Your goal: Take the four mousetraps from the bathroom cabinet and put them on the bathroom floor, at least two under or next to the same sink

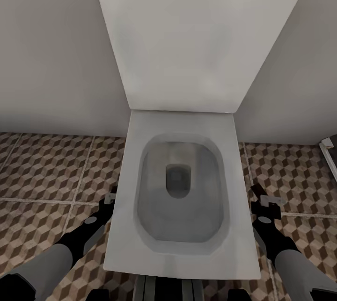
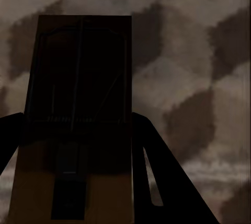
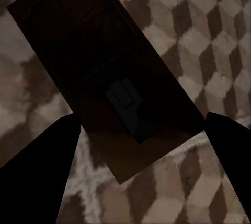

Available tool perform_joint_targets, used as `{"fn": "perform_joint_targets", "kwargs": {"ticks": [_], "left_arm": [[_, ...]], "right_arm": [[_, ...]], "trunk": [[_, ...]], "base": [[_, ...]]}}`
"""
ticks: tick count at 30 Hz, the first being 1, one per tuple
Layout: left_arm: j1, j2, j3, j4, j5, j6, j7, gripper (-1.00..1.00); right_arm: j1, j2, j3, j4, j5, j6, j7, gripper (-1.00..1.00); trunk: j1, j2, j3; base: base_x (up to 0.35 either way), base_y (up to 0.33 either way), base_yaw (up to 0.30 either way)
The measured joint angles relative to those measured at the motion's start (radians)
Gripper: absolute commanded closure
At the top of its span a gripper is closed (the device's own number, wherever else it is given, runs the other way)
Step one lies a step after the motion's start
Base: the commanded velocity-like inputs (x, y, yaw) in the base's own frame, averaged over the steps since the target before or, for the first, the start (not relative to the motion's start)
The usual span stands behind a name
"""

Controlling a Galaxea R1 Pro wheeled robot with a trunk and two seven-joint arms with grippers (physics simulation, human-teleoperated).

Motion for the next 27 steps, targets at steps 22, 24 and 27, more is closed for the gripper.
{"fn": "perform_joint_targets", "kwargs": {"ticks": [22,24,27], "left_arm": [[0.000,0.007,0.002,0.038,0.006,0.011,-0.009,1.00],[0.000,0.006,0.003,0.048,0.005,0.019,-0.009,1.00],[0.000,0.006,0.002,0.055,0.006,0.025,-0.009,1.00]], "right_arm": [[0.000,-0.001,-0.001,0.037,-0.005,-0.001,0.034,1.00],[0.000,-0.001,-0.001,0.043,-0.019,0.001,0.040,1.00],[0.000,-0.002,-0.002,0.058,-0.045,0.004,0.050,1.00]], "trunk": [[0.000,0.000,0.000],[0.000,0.000,0.000],[0.000,0.000,0.000]], "base": [[0.000,0.000,0.000],[0.000,0.000,0.000],[0.000,0.000,0.000]]}}
